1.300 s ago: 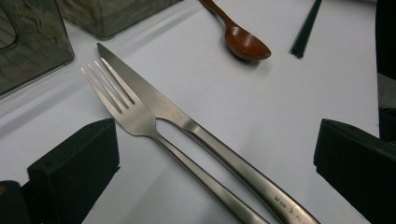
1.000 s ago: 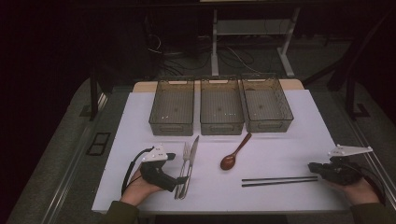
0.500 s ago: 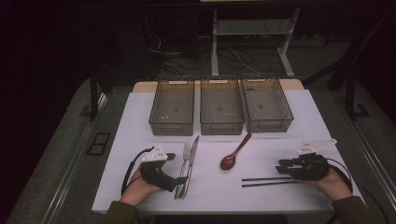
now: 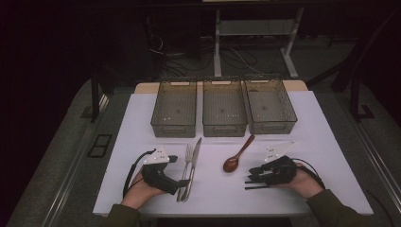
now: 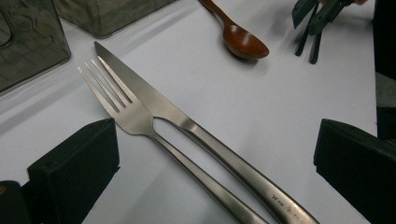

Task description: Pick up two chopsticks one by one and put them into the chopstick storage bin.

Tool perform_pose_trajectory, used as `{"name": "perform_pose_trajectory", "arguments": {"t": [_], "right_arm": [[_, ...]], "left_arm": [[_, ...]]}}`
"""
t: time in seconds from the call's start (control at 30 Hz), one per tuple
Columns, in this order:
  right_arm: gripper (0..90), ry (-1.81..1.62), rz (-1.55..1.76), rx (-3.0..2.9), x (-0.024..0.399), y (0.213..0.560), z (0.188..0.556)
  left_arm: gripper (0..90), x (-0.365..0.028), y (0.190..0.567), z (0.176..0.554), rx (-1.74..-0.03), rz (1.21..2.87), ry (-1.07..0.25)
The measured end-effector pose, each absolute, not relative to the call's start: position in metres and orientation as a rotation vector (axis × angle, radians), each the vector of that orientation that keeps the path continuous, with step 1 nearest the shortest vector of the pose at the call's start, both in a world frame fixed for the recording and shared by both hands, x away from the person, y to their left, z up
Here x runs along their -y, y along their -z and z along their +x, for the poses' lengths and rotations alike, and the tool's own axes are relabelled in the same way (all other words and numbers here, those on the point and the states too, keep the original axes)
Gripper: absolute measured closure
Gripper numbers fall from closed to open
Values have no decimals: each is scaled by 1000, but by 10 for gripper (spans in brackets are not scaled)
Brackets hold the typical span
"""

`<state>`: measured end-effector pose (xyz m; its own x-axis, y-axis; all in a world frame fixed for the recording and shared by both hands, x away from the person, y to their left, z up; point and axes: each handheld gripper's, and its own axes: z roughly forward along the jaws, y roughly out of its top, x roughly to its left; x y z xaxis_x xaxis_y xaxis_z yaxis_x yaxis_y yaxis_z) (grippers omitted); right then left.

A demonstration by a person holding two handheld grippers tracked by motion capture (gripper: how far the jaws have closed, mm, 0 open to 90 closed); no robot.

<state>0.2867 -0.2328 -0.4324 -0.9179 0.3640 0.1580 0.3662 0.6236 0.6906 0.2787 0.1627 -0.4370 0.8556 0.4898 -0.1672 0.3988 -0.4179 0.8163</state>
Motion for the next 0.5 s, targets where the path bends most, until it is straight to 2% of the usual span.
{"name": "perform_pose_trajectory", "arguments": {"t": [0.5], "right_arm": [[769,1090,-430,2900,213,445,291]], "left_arm": [[0,-163,437,278,-645,2061,-120]]}}
